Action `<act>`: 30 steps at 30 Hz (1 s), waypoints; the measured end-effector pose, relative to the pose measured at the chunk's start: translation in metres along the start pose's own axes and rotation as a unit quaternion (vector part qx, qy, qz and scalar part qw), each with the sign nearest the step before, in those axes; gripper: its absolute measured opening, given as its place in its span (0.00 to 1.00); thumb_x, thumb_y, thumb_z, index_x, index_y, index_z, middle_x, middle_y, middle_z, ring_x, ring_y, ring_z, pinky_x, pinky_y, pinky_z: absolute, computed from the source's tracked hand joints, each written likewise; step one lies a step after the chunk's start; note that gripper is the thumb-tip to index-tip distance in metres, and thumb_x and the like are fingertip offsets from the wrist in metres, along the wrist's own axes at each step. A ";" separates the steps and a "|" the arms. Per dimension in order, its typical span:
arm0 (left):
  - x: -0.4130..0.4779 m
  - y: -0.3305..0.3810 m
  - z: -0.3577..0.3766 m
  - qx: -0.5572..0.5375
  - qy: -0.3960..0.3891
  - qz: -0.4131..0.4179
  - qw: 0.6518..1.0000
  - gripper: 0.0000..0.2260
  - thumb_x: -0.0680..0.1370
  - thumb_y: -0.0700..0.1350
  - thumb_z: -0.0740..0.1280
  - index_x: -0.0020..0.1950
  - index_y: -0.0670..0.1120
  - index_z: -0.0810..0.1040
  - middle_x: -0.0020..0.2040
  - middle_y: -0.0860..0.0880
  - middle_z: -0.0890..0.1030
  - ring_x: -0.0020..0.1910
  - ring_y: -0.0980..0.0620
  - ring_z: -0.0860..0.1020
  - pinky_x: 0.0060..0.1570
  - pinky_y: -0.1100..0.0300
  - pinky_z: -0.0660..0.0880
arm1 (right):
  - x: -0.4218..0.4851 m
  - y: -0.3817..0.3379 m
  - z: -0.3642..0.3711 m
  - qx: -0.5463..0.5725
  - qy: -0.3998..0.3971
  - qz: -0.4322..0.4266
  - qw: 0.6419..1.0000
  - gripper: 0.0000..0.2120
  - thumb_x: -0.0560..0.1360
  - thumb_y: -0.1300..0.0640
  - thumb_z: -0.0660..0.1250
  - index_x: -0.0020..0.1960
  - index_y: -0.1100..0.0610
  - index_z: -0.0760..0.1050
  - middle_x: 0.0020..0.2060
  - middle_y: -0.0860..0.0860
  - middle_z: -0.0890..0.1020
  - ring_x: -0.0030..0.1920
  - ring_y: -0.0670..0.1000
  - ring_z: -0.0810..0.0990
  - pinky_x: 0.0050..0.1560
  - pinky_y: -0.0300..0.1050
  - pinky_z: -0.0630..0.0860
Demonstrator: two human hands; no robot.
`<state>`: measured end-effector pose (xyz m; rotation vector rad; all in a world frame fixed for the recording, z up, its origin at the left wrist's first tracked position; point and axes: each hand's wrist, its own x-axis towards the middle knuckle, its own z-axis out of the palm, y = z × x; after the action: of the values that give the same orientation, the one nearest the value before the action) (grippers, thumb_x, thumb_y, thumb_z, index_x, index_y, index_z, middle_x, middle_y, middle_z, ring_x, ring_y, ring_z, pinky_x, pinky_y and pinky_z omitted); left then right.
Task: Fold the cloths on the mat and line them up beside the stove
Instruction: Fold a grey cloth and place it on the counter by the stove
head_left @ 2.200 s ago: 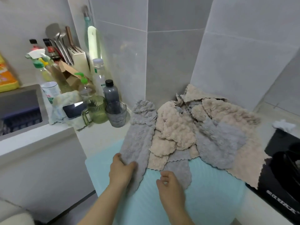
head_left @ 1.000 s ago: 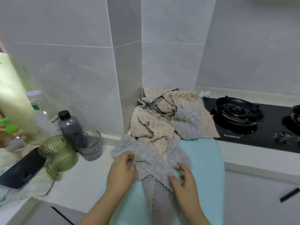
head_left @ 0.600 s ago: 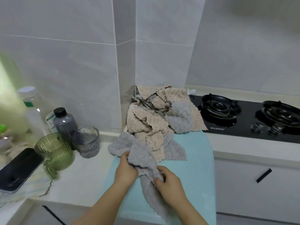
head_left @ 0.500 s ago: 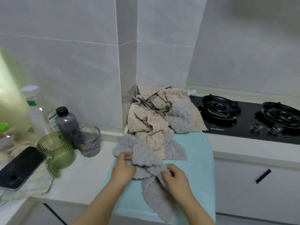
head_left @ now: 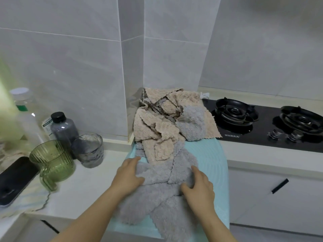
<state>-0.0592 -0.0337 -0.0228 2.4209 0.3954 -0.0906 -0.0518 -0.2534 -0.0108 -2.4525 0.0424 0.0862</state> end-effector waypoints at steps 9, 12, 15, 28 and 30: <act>0.013 0.001 0.002 0.173 -0.059 0.159 0.970 0.25 0.69 0.64 0.52 0.55 0.52 0.76 0.52 0.56 0.74 0.60 0.50 0.72 0.55 0.57 0.68 | 0.024 0.007 0.029 -0.117 0.000 -0.087 0.989 0.27 0.69 0.42 0.49 0.66 0.41 0.70 0.65 0.42 0.72 0.66 0.51 0.64 0.64 0.45 0.58; 0.015 0.008 -0.022 -0.028 -0.034 0.127 0.991 0.19 0.66 0.62 0.61 0.36 0.48 0.77 0.40 0.56 0.76 0.45 0.57 0.75 0.46 0.59 0.70 | 0.034 0.008 0.018 0.038 0.037 -0.093 0.994 0.18 0.72 0.44 0.56 0.55 0.44 0.78 0.51 0.43 0.81 0.56 0.50 0.75 0.59 0.48 0.69; 0.026 0.026 -0.047 -0.242 -0.034 0.055 0.968 0.14 0.68 0.49 0.75 0.32 0.42 0.75 0.34 0.53 0.74 0.35 0.56 0.72 0.39 0.61 0.67 | 0.045 -0.002 -0.009 0.202 0.009 -0.096 0.975 0.07 0.76 0.55 0.66 0.46 0.42 0.79 0.43 0.37 0.83 0.46 0.37 0.78 0.49 0.31 0.73; 0.092 0.003 0.023 -0.214 0.187 0.038 0.958 0.16 0.77 0.46 0.66 0.63 0.49 0.68 0.52 0.49 0.77 0.51 0.48 0.76 0.50 0.58 0.70 | 0.092 0.050 0.010 0.184 0.129 0.030 0.974 0.17 0.79 0.56 0.57 0.67 0.54 0.67 0.50 0.49 0.76 0.51 0.53 0.75 0.53 0.46 0.69; 0.090 -0.004 0.033 -0.227 0.218 0.072 0.946 0.16 0.77 0.45 0.66 0.63 0.50 0.67 0.52 0.50 0.77 0.49 0.49 0.76 0.50 0.57 0.71 | 0.088 0.052 0.017 0.136 0.138 -0.034 0.980 0.19 0.78 0.54 0.59 0.68 0.52 0.67 0.61 0.50 0.74 0.58 0.54 0.74 0.60 0.51 0.70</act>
<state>0.0268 -0.0288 -0.0661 1.9857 0.3813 0.5530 0.0325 -0.2835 -0.0628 -2.1737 0.0870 -0.2744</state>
